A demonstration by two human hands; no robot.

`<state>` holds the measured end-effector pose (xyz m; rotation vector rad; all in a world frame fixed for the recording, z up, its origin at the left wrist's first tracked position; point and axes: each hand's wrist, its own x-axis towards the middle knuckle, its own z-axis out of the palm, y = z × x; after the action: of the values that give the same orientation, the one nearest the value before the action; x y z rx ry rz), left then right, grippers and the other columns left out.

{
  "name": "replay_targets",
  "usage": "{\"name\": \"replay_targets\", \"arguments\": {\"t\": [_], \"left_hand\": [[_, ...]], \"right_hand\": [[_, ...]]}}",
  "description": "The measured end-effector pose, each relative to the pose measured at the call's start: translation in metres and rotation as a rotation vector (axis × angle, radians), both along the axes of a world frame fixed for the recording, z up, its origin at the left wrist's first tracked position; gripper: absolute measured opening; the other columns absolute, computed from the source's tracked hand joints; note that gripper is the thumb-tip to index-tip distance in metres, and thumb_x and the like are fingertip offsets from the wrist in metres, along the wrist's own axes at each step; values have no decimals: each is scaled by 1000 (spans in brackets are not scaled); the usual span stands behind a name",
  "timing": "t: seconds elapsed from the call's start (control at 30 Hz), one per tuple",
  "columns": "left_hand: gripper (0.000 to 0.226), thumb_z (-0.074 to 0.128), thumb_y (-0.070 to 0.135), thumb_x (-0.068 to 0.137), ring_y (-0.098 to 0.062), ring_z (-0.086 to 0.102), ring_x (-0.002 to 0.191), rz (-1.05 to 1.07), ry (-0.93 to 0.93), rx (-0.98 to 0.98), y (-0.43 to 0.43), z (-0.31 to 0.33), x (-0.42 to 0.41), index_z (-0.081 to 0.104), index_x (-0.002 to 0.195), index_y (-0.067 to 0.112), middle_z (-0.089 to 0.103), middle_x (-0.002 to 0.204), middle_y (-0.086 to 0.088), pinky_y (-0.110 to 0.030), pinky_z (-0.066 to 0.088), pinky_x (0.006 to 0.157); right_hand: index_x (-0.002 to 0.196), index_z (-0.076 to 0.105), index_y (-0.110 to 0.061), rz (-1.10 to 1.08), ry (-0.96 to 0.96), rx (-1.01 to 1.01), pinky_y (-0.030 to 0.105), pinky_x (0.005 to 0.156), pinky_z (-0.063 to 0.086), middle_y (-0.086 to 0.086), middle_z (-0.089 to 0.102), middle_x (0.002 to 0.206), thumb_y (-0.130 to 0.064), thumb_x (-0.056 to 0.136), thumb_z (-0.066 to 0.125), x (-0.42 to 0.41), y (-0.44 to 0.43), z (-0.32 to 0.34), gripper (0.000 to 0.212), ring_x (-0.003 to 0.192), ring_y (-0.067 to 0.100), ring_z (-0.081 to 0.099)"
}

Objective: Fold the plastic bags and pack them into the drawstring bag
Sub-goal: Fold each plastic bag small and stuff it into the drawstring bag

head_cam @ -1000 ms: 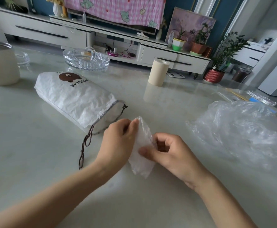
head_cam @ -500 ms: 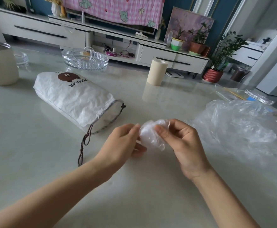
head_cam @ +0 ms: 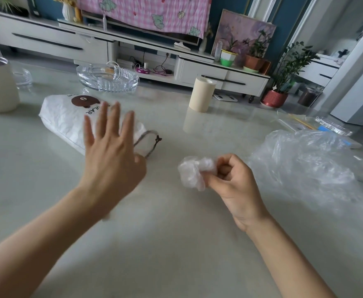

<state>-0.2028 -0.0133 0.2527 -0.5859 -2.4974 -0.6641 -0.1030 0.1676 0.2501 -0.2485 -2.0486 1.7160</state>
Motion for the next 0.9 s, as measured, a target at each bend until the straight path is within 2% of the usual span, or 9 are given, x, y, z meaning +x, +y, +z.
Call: {"name": "replay_targets", "arguments": {"t": [0.1,0.17,0.3,0.47,0.53,0.63,0.77,0.83,0.9], "left_hand": [[69,50,22,90,-33,-8,143,79,-175,-81,-8,-4,-12,15,148,9,-2,156,-17,-53,0,113],[64,44,26,94,-34,-6,144,69,-172,-95,-11,-5,-18,14,149,12,-2,157,-16,-54,2,112],[51,32,30,99,-31,-4,145,14,-176,7,-7,-7,-19,25,148,17,4,158,-13,-53,-1,113],[71,13,55,82,-18,-6,145,-293,-184,135,20,-10,19,32,145,28,8,157,2,-39,-9,114],[73,8,58,77,-7,-10,144,-427,-226,182,28,-12,37,26,144,35,4,154,13,-31,-12,114],[60,8,60,79,3,-16,140,-523,-283,244,33,-13,52,12,138,48,1,154,19,-25,-16,114],[55,10,52,89,-4,-20,141,-590,-172,140,40,-18,63,-2,143,51,-5,157,12,-28,-17,113],[53,15,41,96,-12,-16,143,-608,-28,43,44,-21,66,8,148,40,-3,158,6,-36,-13,114],[51,22,29,97,-18,-3,145,-634,99,-14,49,-21,63,29,147,22,11,158,0,-43,-4,114]], "right_hand": [[87,50,-15,15,15,-37,16,60,47,-2,62,70,5,73,73,0,0,-1,33,62,6,56],[91,56,-18,2,57,42,17,63,48,-3,65,72,3,74,73,-1,-1,-3,32,64,6,59],[72,62,-20,-23,178,355,17,67,47,-4,63,77,-12,73,71,-3,-6,-11,12,71,7,60],[72,70,-20,-66,326,652,12,94,33,-10,53,107,-30,74,66,-6,-17,-18,10,106,5,51],[72,69,-20,-106,364,646,14,98,32,-9,52,114,-27,74,64,-6,-16,-16,8,112,8,48],[72,59,-16,-122,448,603,19,89,42,-5,57,102,-18,71,61,-5,-14,-13,3,100,9,56],[78,38,-28,-213,465,396,13,65,39,-8,51,78,-4,66,65,-5,-12,-11,38,68,0,47],[80,40,-27,-231,385,261,16,58,37,-11,47,72,-6,71,60,-8,-14,-13,30,60,0,42],[79,44,-27,-259,271,211,19,59,40,-12,51,72,-8,76,62,-10,-10,-15,27,61,-1,45]]}}
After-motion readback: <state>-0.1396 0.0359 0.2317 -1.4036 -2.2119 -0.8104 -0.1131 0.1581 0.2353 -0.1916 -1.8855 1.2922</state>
